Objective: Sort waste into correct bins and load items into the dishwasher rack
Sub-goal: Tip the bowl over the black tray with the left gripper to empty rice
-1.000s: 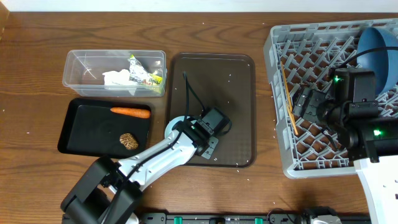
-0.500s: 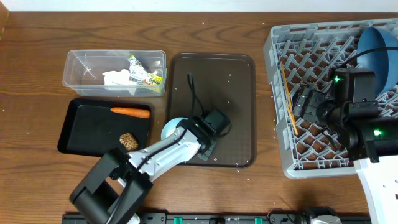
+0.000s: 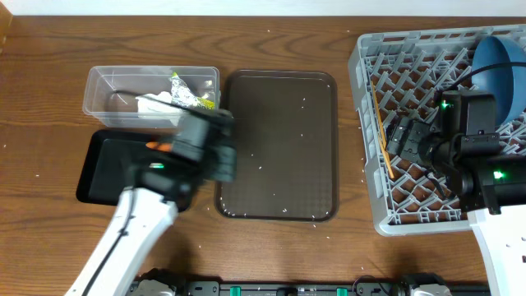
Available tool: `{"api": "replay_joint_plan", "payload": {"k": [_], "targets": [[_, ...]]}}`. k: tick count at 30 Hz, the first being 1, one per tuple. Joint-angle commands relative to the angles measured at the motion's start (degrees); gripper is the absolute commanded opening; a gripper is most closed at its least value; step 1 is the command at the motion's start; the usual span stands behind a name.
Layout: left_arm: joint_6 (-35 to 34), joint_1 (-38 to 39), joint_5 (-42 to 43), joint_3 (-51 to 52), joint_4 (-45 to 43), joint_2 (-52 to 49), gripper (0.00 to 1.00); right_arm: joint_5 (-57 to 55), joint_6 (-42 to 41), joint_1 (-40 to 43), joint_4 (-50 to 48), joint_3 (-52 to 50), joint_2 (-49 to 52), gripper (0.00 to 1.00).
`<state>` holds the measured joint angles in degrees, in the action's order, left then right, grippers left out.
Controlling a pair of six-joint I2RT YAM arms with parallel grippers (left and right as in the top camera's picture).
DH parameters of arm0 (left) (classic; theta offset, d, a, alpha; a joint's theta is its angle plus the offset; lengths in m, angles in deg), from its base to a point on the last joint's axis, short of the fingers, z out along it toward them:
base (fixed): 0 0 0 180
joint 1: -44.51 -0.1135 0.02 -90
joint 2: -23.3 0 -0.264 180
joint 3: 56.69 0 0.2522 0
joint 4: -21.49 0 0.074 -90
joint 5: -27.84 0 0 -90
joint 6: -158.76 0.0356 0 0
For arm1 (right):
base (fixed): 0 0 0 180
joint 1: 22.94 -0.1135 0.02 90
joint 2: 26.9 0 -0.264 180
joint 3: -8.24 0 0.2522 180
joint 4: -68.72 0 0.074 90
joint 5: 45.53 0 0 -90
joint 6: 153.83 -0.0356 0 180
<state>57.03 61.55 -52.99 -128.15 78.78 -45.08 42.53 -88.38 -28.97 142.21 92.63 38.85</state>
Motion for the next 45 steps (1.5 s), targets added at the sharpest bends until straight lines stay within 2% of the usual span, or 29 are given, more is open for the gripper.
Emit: {"api": "replay_joint_plan", "payload": {"k": [1, 5, 11, 15, 19, 23, 29, 36, 38, 40, 43, 45], "targets": [[2.0, -11.1, 17.8, -0.5, 0.3, 1.1, 0.06, 0.0, 0.2, 0.4, 0.1, 0.1, 0.3, 0.87], [6.1, -24.0, 30.4, 1.2, -0.7, -0.1, 0.06, 0.0, 0.2, 0.4, 0.1, 0.1, 0.3, 0.87], [17.6, -41.2, 54.1, 7.2, -5.8, -2.1, 0.06, 0.0, 0.2, 0.4, 0.1, 0.1, 0.3, 0.87], [21.2, -49.0, 63.0, 12.1, -13.0, -4.1, 0.06, 0.0, 0.2, 0.4, 0.1, 0.1, 0.3, 0.87], [21.4, -54.9, 72.3, 17.3, -22.3, -7.5, 0.06, 0.0, 0.2, 0.4, 0.1, 0.1, 0.3, 0.87], [22.3, -60.1, 80.2, 19.3, -25.9, -11.4, 0.06, 0.0, 0.2, 0.4, 0.5, 0.1, 0.3, 0.87], [23.5, -65.2, 80.9, 19.4, -24.8, -16.3, 0.06, 0.0, 0.2, 0.4, 0.5, 0.1, 0.3, 0.87], [23.8, -65.2, 80.9, 19.4, -23.1, -16.9, 0.06, 0.0, 0.2, 0.4, 0.5, 0.1, 0.3, 0.87], [29.5, -65.2, 78.2, 19.5, -23.3, -16.9, 0.06, 0.0, 0.2, 0.4, 0.5, 0.1, 0.3, 0.87], [26.2, -65.2, 80.8, 19.4, -22.7, -17.0, 0.06, 0.0, 0.2, 0.4, 0.5, 0.1, 0.3, 0.87], [30.9, -64.0, 80.8, 19.7, -22.7, -16.9, 0.06, 0.0, 0.2, 0.4, 0.5, 0.1, 0.3, 0.87], [28.2, -64.2, 80.8, 19.7, -22.8, -17.0, 0.06, 0.0, 0.2, 0.4, 0.5, 0.1, 0.3, 0.86]]}}
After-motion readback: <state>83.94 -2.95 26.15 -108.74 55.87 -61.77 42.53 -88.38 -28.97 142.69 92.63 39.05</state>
